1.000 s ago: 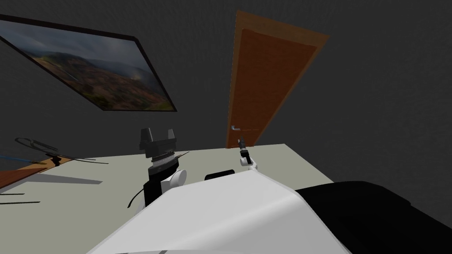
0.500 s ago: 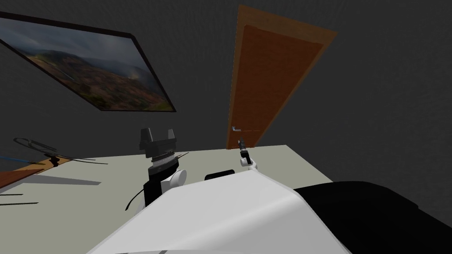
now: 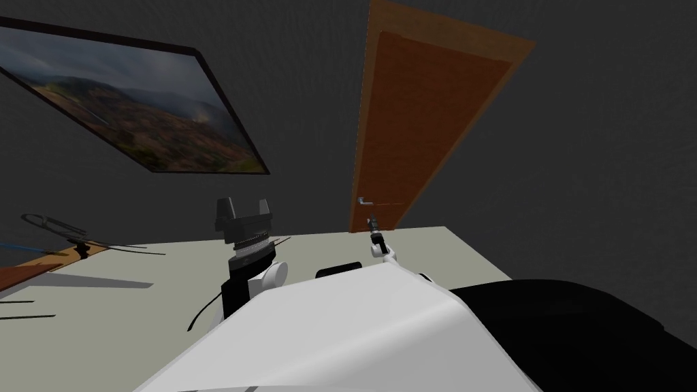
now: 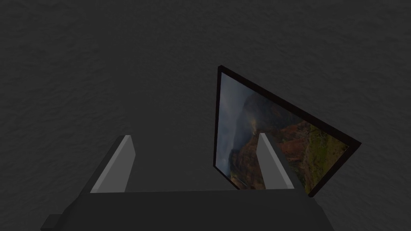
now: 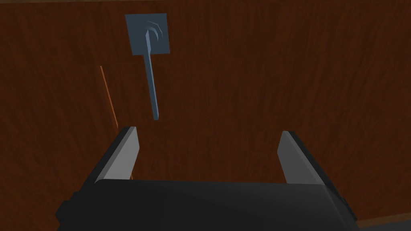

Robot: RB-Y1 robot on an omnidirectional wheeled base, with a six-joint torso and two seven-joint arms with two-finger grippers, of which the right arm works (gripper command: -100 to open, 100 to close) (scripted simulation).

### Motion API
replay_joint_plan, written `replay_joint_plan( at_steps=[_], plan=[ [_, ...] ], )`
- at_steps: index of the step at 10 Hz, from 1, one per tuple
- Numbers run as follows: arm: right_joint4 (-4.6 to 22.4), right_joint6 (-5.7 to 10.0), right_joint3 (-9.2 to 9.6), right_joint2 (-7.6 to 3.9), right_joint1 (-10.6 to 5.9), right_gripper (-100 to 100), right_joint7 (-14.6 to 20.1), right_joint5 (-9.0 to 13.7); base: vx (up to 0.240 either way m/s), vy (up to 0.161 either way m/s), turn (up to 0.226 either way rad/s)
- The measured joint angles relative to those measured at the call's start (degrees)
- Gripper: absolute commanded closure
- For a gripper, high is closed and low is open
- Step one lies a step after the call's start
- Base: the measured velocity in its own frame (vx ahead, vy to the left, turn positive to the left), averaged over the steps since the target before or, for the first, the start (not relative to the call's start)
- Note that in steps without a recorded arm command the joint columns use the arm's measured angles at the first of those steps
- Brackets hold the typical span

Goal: Pull the door open

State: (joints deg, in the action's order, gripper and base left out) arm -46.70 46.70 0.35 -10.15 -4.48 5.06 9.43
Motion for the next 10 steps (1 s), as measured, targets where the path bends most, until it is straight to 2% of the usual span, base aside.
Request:
replay_joint_plan(
  at_steps=[4, 6, 7, 10],
  plan=[
    [7.0, 1.26, 0.08, -0.62, -2.65, -100, 0.1, 0.5, 0.098, -0.022, 0.022],
    [9.4, 1.11, 0.13, -0.85, -3.49, -100, -0.1, 0.7, 0.107, -0.026, 0.018],
    [11.7, 1.67, 0.13, -0.99, -4.50, -100, 0.0, 0.8, 0.110, -0.018, 0.022],
    [15.5, 2.18, 0.19, -1.30, -5.81, -100, -0.1, 1.1, 0.101, -0.024, 0.017]
  ],
)
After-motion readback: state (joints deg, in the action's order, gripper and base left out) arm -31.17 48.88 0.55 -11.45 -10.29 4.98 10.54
